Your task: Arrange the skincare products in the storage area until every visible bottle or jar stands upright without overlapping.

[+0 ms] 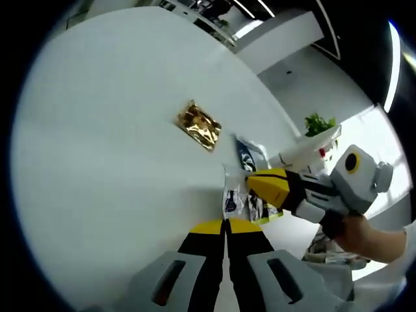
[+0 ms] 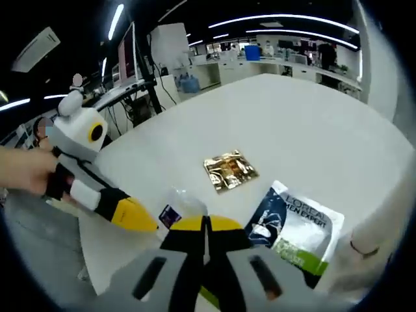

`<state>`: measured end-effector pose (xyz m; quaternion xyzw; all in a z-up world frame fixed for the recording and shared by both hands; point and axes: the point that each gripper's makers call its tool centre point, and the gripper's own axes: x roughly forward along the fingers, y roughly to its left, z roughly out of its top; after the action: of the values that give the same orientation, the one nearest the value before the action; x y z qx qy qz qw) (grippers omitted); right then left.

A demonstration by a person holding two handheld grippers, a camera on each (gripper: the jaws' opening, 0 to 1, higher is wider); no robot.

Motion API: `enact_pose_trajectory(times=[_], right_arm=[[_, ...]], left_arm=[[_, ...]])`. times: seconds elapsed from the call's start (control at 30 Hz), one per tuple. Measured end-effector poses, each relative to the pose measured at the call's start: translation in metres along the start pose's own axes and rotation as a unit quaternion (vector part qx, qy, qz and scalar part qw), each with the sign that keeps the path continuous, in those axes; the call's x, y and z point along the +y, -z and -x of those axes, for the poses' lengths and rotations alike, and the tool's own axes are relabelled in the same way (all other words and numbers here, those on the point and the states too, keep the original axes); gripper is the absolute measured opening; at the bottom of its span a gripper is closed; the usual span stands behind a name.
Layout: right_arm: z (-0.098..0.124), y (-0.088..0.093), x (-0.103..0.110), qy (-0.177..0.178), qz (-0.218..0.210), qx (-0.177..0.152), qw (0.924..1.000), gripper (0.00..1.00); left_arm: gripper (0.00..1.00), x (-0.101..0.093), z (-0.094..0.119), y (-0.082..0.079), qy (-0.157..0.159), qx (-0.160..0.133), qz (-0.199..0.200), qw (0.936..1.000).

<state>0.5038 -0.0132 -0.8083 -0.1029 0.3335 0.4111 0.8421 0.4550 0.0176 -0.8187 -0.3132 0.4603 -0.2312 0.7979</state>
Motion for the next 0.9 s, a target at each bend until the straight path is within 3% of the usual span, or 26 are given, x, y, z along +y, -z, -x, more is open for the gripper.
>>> enact_pose_trajectory(times=[0.4,0.57,0.9], right_arm=[[-0.009,0.009,-0.004,0.022,0.078,0.034,0.9961,0.01],[-0.009,0.016,-0.004,0.032,0.136,0.050,0.9889,0.01],[-0.009,0.018,-0.004,0.033,0.160,0.053,0.9852,0.01]], left_arm=[[0.00,0.004,-0.006,0.002,-0.007,0.012,-0.011,0.9998],[0.00,0.004,-0.006,0.002,-0.009,0.013,-0.021,0.9997],[0.00,0.003,-0.005,0.003,-0.010,0.014,-0.038,0.9991]])
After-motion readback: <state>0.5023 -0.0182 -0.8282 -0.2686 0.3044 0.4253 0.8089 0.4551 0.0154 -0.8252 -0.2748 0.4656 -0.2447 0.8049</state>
